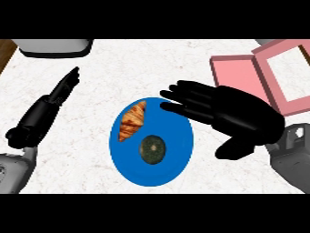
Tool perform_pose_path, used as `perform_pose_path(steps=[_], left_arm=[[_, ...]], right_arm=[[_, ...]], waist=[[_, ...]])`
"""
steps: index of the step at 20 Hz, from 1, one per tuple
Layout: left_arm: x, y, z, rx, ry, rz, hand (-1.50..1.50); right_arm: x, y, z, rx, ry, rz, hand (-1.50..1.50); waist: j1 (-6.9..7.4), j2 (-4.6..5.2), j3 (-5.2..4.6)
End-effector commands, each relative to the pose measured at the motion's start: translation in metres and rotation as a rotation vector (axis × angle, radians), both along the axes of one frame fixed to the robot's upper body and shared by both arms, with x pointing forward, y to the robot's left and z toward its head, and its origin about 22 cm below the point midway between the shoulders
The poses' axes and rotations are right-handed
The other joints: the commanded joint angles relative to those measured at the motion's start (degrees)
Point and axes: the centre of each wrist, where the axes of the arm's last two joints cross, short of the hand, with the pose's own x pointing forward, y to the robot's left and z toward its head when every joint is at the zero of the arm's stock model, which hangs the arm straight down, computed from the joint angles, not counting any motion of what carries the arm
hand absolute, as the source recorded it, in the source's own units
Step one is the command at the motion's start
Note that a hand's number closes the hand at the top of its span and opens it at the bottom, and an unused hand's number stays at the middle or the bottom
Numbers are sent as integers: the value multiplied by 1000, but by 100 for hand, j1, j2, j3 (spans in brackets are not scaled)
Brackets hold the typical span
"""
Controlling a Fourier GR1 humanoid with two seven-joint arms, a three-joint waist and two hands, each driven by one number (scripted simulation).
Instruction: Pick the squash from the plate and place it in the cardboard box
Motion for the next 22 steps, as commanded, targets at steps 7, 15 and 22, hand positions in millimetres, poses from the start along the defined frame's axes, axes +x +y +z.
perform_pose_path(steps=[7, 15, 22], left_arm=[[-4, 0, 6, -12, -8, -7, 0], [-19, -11, 10, -2, -14, -18, 0], [4, 15, 15, -6, -3, -3, 0]], right_arm=[[-71, 78, 9, -348, -114, -41, -150], [-99, 120, -13, -454, -38, -142, -150], [-98, 109, -32, -483, -35, -174, -150]], waist=[[0, -22, 0], [37, -8, 8], [-11, 19, 9]])
